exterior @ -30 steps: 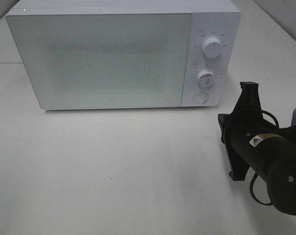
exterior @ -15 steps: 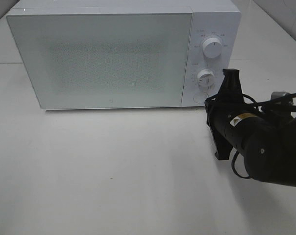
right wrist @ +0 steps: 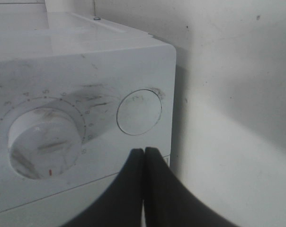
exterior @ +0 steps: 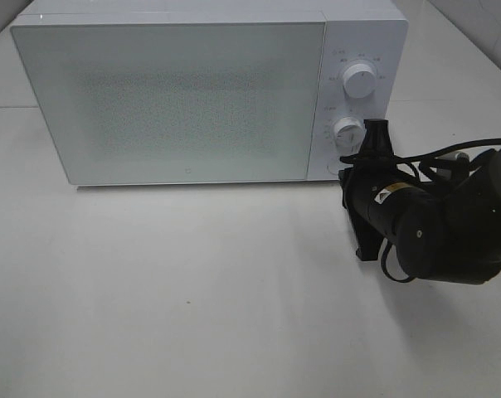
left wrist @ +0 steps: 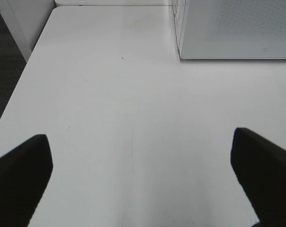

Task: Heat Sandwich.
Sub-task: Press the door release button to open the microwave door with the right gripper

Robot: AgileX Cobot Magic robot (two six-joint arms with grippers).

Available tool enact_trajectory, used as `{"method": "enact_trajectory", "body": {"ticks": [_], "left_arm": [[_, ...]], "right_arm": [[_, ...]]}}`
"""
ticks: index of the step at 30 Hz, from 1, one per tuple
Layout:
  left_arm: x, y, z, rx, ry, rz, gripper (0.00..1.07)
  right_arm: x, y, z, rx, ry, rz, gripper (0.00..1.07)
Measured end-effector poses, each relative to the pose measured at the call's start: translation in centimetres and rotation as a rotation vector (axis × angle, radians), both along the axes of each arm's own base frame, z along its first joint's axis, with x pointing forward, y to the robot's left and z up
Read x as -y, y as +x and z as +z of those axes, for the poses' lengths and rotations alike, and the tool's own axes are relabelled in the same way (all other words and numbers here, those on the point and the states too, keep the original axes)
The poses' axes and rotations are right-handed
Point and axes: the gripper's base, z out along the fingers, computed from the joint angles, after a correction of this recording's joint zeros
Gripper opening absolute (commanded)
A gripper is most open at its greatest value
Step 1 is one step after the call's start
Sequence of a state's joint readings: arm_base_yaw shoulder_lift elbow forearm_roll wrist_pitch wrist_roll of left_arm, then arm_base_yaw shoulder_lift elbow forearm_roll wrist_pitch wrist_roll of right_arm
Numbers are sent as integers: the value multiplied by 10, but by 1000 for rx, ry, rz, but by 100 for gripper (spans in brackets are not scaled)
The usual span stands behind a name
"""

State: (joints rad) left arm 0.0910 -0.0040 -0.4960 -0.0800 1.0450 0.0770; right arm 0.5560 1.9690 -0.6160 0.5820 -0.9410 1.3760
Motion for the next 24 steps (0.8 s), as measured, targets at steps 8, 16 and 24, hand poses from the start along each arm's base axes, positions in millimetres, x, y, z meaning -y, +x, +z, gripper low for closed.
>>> {"method": "enact_trajectory", "body": {"ticks": [8,16,24], "left_arm": [[0,0,0,0,0,0,98],[0,0,0,0,0,0,98],[0,0,0,0,0,0,98]], "right_arm": [[1,18,-11,-5,8,-9,0],[0,31,-14,3,22,-16,0],[2,38,-18,-2,33,-31,0]]}}
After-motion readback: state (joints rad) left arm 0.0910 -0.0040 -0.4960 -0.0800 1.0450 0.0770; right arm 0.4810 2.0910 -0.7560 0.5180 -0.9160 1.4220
